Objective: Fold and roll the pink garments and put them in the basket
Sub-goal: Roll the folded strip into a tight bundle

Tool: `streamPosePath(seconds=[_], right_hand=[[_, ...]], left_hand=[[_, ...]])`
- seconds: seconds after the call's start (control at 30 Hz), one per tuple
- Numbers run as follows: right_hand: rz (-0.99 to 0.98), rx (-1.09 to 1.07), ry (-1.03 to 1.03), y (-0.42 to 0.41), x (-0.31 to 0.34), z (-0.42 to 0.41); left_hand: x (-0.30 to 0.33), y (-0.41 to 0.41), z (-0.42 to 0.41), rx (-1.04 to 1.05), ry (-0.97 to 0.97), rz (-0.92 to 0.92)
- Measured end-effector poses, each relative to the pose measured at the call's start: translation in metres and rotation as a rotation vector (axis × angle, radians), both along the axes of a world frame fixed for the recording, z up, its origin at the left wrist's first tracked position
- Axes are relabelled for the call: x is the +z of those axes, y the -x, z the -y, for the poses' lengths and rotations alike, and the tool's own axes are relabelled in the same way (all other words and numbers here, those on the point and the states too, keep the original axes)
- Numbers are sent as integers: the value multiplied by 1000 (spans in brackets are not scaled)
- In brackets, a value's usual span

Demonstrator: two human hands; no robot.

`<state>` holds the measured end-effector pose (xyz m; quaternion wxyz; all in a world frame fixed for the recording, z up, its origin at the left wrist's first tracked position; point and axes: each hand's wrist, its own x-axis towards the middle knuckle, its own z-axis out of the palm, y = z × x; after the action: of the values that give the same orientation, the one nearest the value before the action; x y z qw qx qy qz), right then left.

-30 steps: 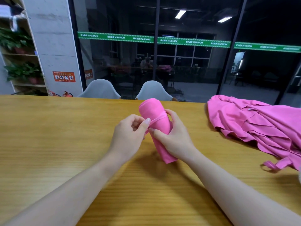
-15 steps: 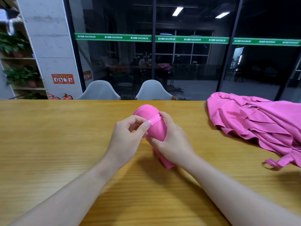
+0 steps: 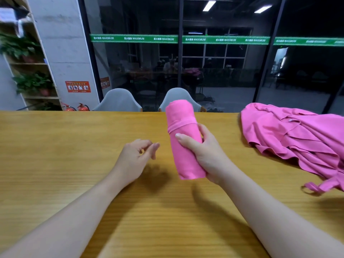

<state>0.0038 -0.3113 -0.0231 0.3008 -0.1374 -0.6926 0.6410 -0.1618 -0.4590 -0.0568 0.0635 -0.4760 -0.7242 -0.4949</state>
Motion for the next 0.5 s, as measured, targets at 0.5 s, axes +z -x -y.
streamPosePath(seconds=[0.5], right_hand=[[46, -133, 28, 24, -36, 16]], left_hand=[[-18, -64, -46, -266, -66, 659]])
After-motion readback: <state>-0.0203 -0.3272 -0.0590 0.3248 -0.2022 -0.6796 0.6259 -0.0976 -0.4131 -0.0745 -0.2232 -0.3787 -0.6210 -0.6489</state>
